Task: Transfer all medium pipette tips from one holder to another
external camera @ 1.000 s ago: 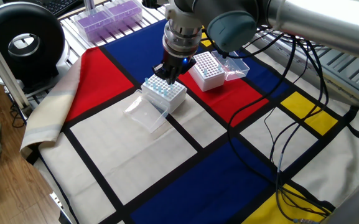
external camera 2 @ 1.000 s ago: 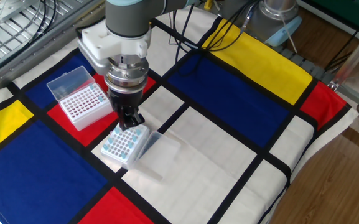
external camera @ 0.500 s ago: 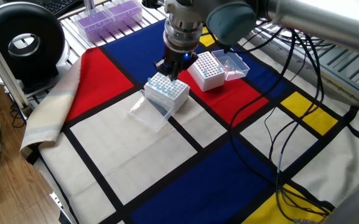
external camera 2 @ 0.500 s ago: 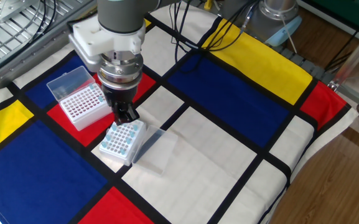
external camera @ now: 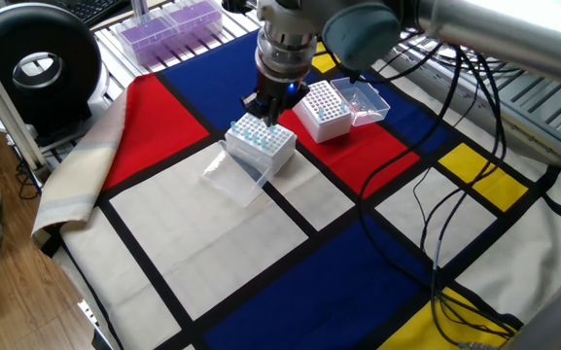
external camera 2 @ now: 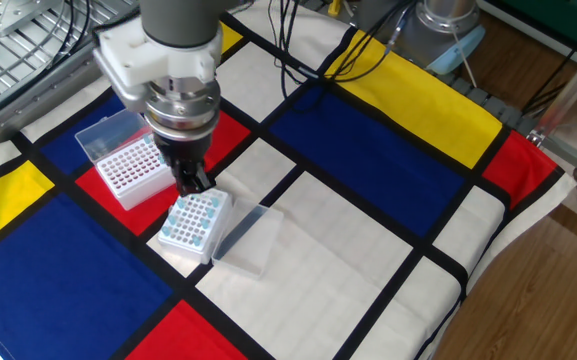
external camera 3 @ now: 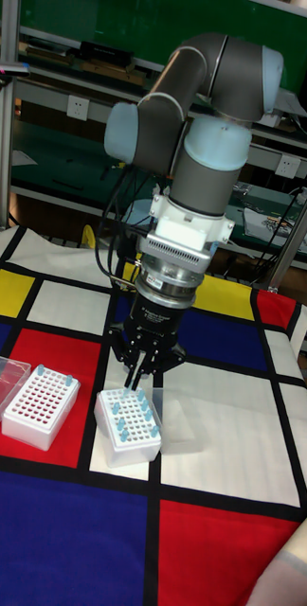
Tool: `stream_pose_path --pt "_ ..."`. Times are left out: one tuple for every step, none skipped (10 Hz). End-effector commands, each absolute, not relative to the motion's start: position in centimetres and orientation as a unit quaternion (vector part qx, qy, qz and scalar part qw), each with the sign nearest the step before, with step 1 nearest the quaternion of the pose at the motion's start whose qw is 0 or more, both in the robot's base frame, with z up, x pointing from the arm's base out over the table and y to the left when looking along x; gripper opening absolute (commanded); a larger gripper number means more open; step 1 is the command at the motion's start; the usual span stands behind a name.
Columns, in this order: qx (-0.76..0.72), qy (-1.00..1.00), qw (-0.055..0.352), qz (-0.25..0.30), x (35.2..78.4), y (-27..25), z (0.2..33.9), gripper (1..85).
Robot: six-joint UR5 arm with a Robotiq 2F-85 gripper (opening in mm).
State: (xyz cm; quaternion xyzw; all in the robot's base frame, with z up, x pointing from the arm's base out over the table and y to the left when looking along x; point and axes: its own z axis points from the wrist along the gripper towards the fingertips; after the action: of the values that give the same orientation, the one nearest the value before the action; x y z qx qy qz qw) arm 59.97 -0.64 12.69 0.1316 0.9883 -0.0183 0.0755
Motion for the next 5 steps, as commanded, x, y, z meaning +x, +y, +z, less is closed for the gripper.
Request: stream_pose_path --pt "0.128 0.990 0.059 -0.014 60.3 -1.2 15.0 1.0" --pt "0.126 0.990 0.055 -0.014 60.4 -1.2 15.5 1.0" --pt "0.123 0.991 0.053 -0.015 60.4 -1.3 15.7 1.0" --pt "0.117 0.992 0.051 -0.017 60.3 -1.7 15.9 1.0" --pt "0.110 0.993 0.047 -0.017 60.3 -2.2 16.1 1.0"
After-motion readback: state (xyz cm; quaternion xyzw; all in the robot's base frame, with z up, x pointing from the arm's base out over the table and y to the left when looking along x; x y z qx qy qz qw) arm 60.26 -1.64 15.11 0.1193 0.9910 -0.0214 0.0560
